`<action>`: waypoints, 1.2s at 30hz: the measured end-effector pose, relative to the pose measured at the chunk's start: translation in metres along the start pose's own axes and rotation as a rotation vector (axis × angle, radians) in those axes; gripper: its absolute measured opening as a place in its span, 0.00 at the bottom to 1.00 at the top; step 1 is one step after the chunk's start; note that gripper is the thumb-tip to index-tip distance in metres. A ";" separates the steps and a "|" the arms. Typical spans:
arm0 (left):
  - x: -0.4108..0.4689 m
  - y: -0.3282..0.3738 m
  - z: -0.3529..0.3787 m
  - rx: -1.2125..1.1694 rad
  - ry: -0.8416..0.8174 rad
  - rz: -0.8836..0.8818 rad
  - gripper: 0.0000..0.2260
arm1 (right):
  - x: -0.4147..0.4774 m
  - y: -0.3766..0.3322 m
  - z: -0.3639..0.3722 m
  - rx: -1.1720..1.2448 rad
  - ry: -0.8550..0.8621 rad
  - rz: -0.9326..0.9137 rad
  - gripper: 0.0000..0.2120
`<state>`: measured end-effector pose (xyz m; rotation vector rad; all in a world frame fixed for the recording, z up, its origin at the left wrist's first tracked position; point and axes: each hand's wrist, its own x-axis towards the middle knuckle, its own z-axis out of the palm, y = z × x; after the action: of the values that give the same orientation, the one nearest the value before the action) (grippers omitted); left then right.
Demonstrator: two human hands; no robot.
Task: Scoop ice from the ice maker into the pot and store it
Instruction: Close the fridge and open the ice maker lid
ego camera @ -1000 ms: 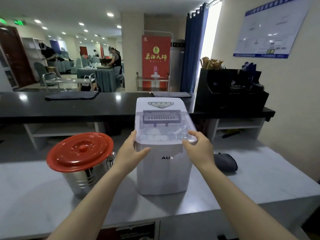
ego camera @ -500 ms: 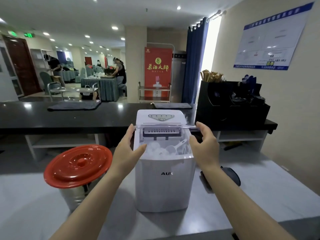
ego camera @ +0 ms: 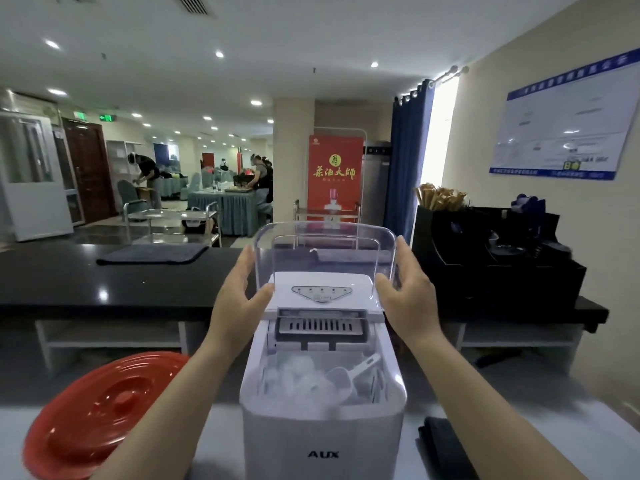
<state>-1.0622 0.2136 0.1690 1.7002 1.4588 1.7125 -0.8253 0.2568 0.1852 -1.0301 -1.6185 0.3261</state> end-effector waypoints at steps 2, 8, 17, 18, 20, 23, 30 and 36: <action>0.010 -0.002 0.006 -0.045 0.009 -0.011 0.32 | 0.010 0.008 0.005 -0.026 -0.036 -0.003 0.33; 0.028 -0.014 0.022 -0.090 0.079 -0.004 0.31 | 0.029 0.026 0.018 -0.048 -0.083 -0.021 0.33; 0.041 -0.022 0.030 -0.060 0.101 -0.003 0.31 | 0.042 0.039 0.022 0.012 -0.156 -0.025 0.33; 0.041 -0.022 0.030 -0.058 0.101 -0.005 0.31 | 0.042 0.039 0.022 0.016 -0.162 -0.026 0.33; 0.041 -0.023 0.031 -0.058 0.100 -0.008 0.31 | 0.043 0.040 0.021 0.011 -0.166 -0.032 0.33; 0.039 -0.022 0.031 -0.067 0.094 -0.013 0.31 | 0.043 0.042 0.019 0.002 -0.161 -0.042 0.33; 0.024 -0.023 0.024 -0.063 0.089 0.007 0.32 | 0.030 0.039 0.022 -0.065 -0.130 -0.104 0.34; 0.013 -0.010 0.011 -0.062 0.011 0.085 0.34 | 0.018 0.012 0.025 -0.080 -0.137 -0.197 0.34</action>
<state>-1.0599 0.2327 0.1659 1.7462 1.3416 1.7938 -0.8424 0.2847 0.1802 -0.9147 -1.8535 0.2033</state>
